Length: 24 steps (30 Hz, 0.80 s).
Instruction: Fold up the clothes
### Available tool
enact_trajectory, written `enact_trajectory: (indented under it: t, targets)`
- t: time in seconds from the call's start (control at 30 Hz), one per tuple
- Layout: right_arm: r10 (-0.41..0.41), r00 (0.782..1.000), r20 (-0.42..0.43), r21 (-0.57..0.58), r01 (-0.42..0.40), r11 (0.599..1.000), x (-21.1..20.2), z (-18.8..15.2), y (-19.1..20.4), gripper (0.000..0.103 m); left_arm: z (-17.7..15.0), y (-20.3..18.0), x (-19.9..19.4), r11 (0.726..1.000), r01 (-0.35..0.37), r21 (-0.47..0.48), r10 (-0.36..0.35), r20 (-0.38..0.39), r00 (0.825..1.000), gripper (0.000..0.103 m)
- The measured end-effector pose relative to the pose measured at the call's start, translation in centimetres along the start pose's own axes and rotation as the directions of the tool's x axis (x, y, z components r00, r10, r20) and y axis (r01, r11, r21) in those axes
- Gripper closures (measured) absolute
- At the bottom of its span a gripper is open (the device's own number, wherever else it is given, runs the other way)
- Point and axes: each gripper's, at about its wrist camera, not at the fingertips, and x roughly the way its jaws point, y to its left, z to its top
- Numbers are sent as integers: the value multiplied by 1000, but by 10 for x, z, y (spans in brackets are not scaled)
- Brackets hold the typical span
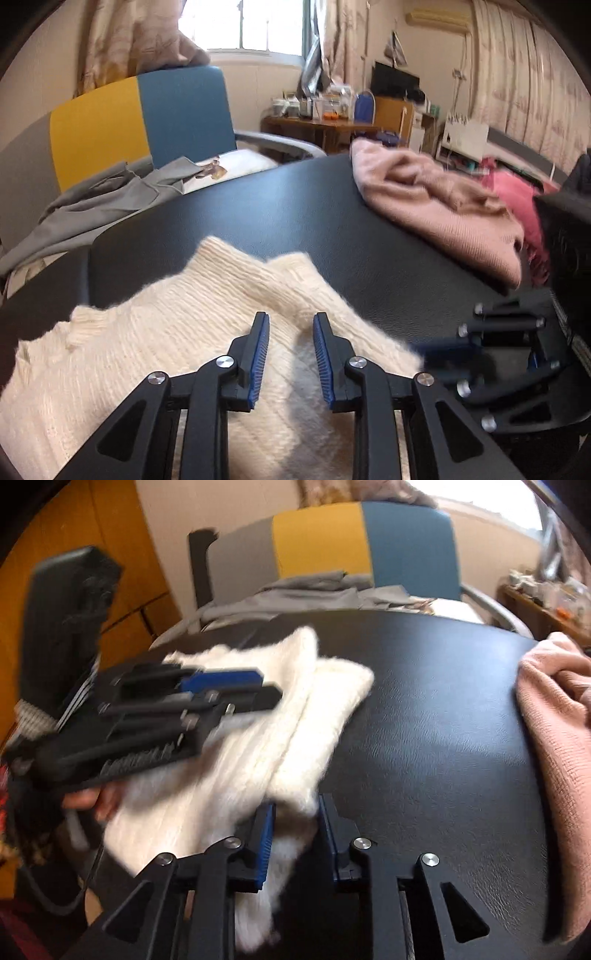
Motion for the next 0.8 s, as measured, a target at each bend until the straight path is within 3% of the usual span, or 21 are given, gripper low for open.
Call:
enact_trajectory:
  t: [0.03, 0.1, 0.17, 0.23, 0.3, 0.4, 0.47, 0.6, 0.77, 0.8]
  targets:
    - [-38, 999, 15, 29, 37, 999, 2, 0, -4, 95, 0, -3, 3, 1000, -11, 14, 11, -13, 1000, 78]
    - [-75, 997, 27, 115, 71, 991, 2, 0, -12, 95, -1, -4, 6, 1000, -15, 21, 15, -15, 1000, 77]
    - [-105, 994, 20, 128, 101, 987, 5, -5, -1, 95, -2, -3, 12, 1000, -6, 19, 6, -31, 999, 76]
    - [-129, 991, 37, 81, 125, 989, 2, -4, 9, 92, -2, -3, 14, 1000, -6, 18, 7, -37, 999, 76]
    - [-120, 990, 68, 111, 112, 987, -10, 0, 8, 85, -2, 0, 12, 1000, 7, 7, -7, -35, 999, 76]
    - [-122, 974, 189, 176, 89, 980, -40, 7, 4, 82, -3, 10, -3, 997, 29, -69, -30, -10, 999, 76]
    - [-89, 967, 238, 127, 60, 990, -51, 15, 16, 82, -9, 21, -20, 987, 35, -156, -34, 8, 999, 76]
    - [6, 980, 198, -19, -3, 1000, -34, 36, 54, 82, -37, 55, -62, 951, 39, -306, -26, 45, 999, 76]
    - [229, 968, 99, -117, -217, 969, -2, 45, 118, 80, -99, 102, -126, 912, 23, -409, 15, 91, 996, 76]
    - [262, 963, 67, -156, -250, 956, 6, 45, 136, 74, -114, 111, -143, 907, 13, -421, 33, 104, 994, 76]
